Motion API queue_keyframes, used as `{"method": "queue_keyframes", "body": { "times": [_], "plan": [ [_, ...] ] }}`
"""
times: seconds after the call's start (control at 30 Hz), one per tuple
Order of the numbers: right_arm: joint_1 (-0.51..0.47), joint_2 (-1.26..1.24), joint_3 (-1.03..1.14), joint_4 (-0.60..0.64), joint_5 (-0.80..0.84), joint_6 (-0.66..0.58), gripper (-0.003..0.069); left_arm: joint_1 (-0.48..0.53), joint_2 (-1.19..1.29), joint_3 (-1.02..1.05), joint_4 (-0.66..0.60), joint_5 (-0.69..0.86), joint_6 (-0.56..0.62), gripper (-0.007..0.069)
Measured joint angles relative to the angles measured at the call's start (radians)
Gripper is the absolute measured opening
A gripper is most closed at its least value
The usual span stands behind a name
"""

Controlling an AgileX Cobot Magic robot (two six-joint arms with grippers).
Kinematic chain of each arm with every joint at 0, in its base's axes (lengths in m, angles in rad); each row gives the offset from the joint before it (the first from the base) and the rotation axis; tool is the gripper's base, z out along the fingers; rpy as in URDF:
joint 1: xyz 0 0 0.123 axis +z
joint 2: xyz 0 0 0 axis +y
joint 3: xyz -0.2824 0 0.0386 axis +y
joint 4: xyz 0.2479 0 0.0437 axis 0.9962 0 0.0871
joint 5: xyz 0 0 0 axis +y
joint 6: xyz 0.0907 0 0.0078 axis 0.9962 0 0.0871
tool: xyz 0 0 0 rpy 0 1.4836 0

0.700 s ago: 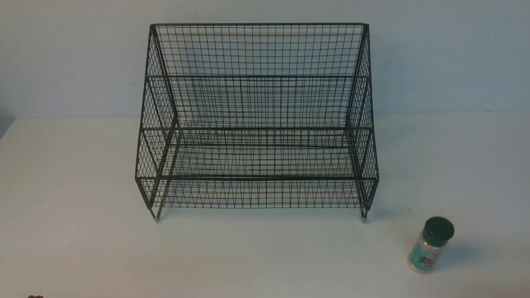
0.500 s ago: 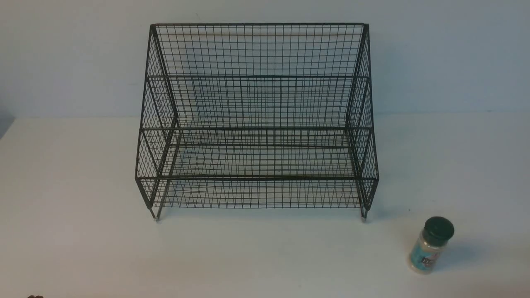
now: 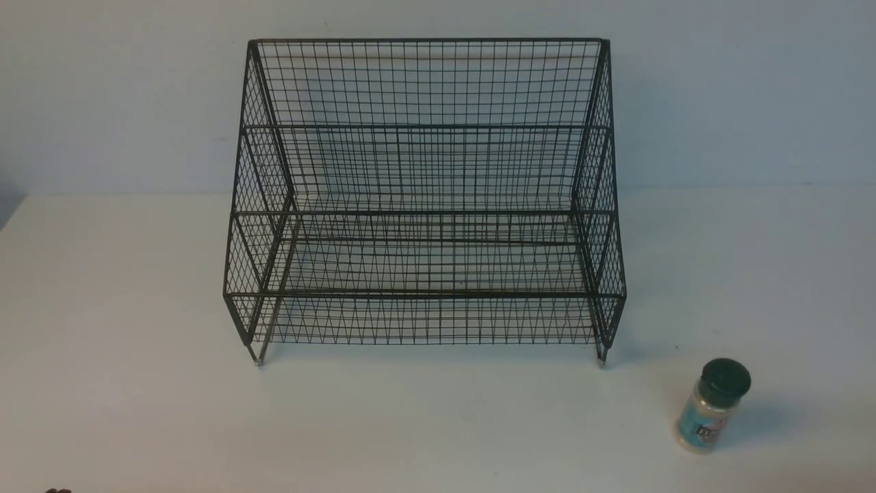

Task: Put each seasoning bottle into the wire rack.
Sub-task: Use the right arm to grab the condiment bottle closest to it

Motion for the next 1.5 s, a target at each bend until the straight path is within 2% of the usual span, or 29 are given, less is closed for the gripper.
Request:
{"method": "queue_keyframes", "body": {
  "times": [0.23,0.33,0.47,0.5,0.6,0.8,0.9,1.03,1.07,1.17,1.27,1.37,1.5],
  "plan": [
    [0.000,0.000,0.000,-0.015,-0.001,0.000,-0.0015,0.000,0.000,0.000,0.000,0.000,0.000,-0.0005],
    [0.000,0.000,0.007,-0.020,-0.056,0.015,-0.0015,0.000,0.000,0.000,0.000,0.000,0.000,-0.0005],
    [0.000,0.000,0.008,0.052,-0.207,0.074,-0.0015,0.000,0.000,0.000,-0.001,0.000,0.000,-0.0005],
    [0.000,0.000,0.008,0.109,-0.302,0.119,-0.0015,0.000,0.000,0.000,-0.001,0.000,0.000,-0.0005],
    [0.000,0.000,0.008,0.218,-0.420,0.219,-0.0015,0.000,0.000,0.000,-0.001,0.000,0.000,-0.0005],
    [0.000,0.000,0.008,0.286,-0.501,0.288,-0.0015,0.000,0.000,0.000,-0.001,0.000,0.000,-0.0005],
    [0.000,0.000,0.008,0.313,-0.567,0.367,-0.0015,0.000,0.000,0.000,-0.001,0.000,0.000,-0.0005],
    [0.007,0.001,-0.036,0.255,-0.578,0.445,-0.0015,0.000,0.000,0.000,-0.001,0.000,0.000,-0.0005],
    [0.017,0.018,-0.104,0.179,-0.550,0.440,-0.0015,0.000,0.000,0.000,-0.001,0.000,0.000,-0.0005],
    [0.067,0.158,-0.309,0.066,-0.519,0.392,-0.0015,0.000,0.000,0.000,-0.001,0.000,0.000,-0.0005],
    [0.141,0.329,-0.426,0.012,-0.523,0.349,-0.0015,0.000,0.000,0.000,-0.001,0.000,0.000,-0.0005],
    [0.237,0.511,-0.444,-0.034,-0.530,0.266,-0.0015,0.000,0.000,0.000,-0.001,0.000,0.000,-0.0005],
    [0.326,0.660,-0.384,-0.022,-0.591,0.202,-0.0015,0.000,0.000,0.000,-0.001,0.000,0.000,-0.0005]
  ]
}}
